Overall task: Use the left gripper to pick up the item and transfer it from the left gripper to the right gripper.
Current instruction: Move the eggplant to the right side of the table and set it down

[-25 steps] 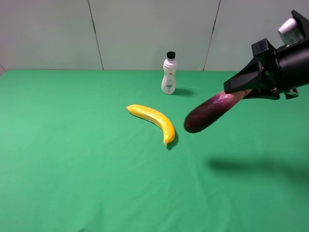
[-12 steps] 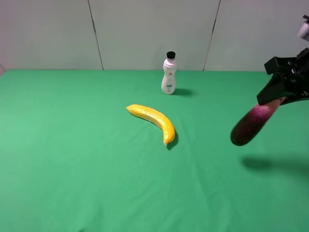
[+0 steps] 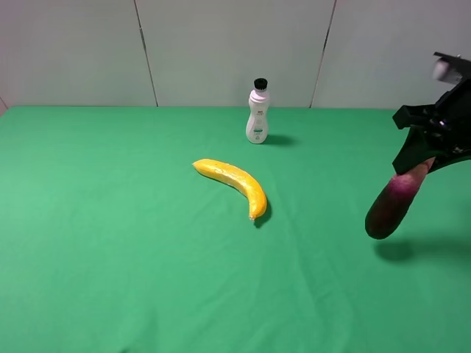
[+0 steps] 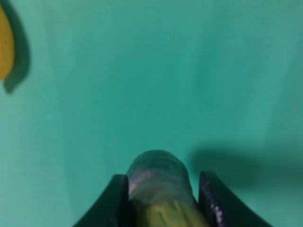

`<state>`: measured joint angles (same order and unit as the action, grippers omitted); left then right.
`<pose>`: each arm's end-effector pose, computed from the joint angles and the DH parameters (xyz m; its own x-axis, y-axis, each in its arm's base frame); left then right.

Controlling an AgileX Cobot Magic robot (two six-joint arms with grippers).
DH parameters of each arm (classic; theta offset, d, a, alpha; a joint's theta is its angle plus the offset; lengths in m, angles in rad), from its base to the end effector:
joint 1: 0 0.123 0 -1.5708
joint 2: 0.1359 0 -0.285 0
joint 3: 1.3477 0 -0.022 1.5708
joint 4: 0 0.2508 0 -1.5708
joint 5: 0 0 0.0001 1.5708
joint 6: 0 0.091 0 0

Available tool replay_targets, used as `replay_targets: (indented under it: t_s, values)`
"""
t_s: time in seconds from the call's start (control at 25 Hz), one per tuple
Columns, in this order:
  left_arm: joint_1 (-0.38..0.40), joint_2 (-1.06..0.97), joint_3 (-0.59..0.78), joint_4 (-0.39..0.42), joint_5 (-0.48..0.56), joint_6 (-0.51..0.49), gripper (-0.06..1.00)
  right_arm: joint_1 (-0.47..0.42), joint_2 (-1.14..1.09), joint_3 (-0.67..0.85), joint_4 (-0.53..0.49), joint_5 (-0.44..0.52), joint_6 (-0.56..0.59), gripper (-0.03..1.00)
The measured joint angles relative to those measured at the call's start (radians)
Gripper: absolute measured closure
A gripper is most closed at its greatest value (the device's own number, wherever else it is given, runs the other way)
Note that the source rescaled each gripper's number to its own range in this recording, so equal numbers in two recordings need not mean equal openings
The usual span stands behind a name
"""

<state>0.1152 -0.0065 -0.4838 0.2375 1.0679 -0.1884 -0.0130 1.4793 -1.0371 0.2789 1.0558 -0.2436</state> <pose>-0.0076 0.0180 0.2741 -0.4348 -0.1214 -0.8923 -0.3265 0.9447 0.0305 0.2712 0.0183 0.2542 -0.9760 -0.0876 -0.1995 -0.1311 0.9675 0.2164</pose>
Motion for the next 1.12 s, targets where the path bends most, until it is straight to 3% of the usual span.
replay_targets:
  t_s: [0.6, 1.12]
  values:
    - [0.0, 0.0, 0.0, 0.001, 0.0, 0.0, -0.03, 0.0, 0.246, -0.114, 0.002, 0.025, -0.001, 0.95]
    - [0.0, 0.0, 0.0, 0.001, 0.001, 0.0, -0.03, 0.0, 0.37, -0.122, 0.015, -0.162, -0.001, 0.95]
